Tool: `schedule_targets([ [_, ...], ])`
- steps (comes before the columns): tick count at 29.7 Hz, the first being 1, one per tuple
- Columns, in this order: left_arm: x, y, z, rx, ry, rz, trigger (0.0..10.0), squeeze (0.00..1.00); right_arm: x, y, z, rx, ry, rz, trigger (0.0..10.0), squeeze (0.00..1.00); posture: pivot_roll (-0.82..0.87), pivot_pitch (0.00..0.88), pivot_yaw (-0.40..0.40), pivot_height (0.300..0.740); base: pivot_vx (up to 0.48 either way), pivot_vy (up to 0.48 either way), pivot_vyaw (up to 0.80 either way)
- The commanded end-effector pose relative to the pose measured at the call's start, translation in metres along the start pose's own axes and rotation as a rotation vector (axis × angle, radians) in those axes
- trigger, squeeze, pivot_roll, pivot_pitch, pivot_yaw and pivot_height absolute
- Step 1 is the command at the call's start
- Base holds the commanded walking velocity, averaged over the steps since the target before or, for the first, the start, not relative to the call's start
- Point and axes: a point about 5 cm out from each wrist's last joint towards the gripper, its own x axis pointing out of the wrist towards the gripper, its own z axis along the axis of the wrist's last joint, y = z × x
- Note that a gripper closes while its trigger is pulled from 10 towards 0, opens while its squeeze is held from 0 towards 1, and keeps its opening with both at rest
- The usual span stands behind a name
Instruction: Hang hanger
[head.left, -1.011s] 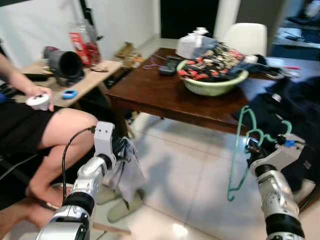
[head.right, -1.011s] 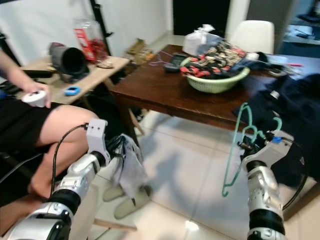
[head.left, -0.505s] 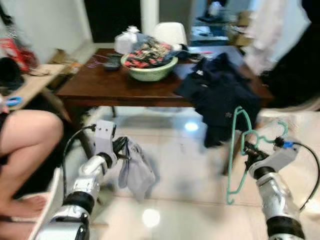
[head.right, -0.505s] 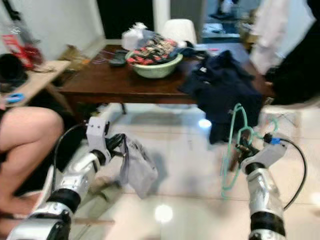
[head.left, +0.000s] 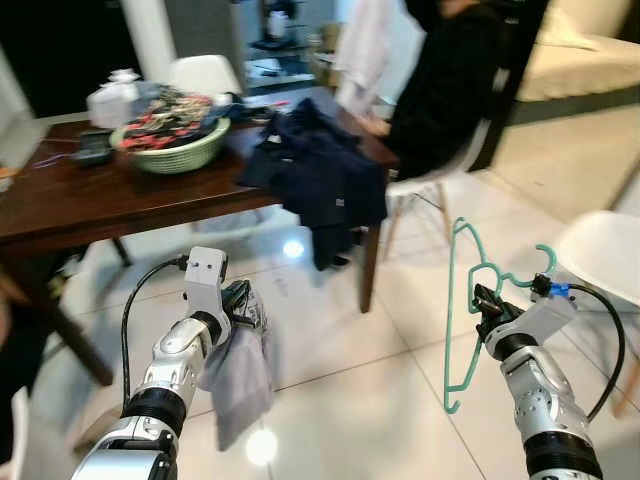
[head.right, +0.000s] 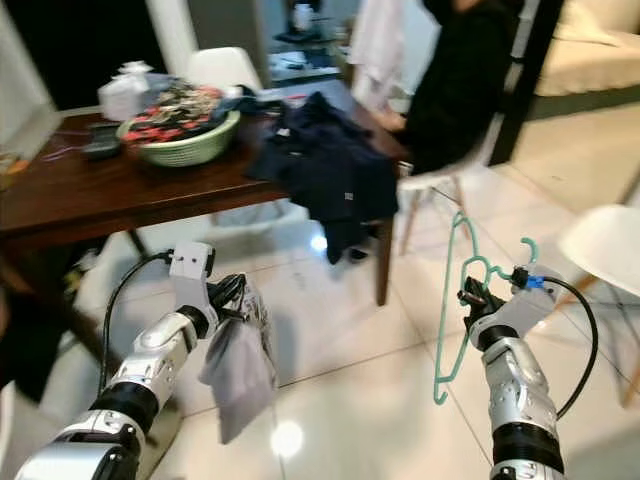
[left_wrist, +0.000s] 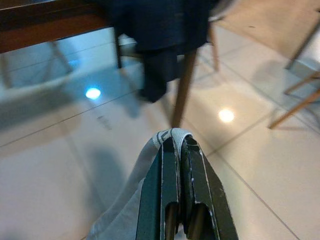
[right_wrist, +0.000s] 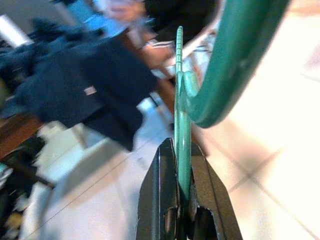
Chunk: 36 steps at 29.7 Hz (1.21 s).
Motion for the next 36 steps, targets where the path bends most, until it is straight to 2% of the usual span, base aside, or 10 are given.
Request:
schedule_targets([
  [1, 0.0002, 0.0027, -0.0009, 0.007, 0.022, 0.003, 10.0, 0.00, 0.0029, 0.0017, -0.0031, -0.005, 0.022, -0.006, 10.0, 0.00, -0.01, 0.000, 0.035, 0.740, 0.000, 0.000, -0.74],
  [14, 0.0022, 0.0011, -0.0010, 0.018, 0.047, -0.026, 10.0, 0.00, 0.0049, 0.0016, -0.0068, -0.047, 0.056, -0.033, 10.0, 0.00, -0.01, 0.000, 0.050, 0.740, 0.000, 0.000, -0.74],
  [36, 0.0016, 0.0030, -0.0003, -0.007, 0.043, -0.033, 10.0, 0.00, 0.0058, 0.0025, -0.0066, -0.056, 0.063, -0.038, 10.0, 0.00, -0.01, 0.023, 0.047, 0.740, 0.000, 0.000, -0.75],
])
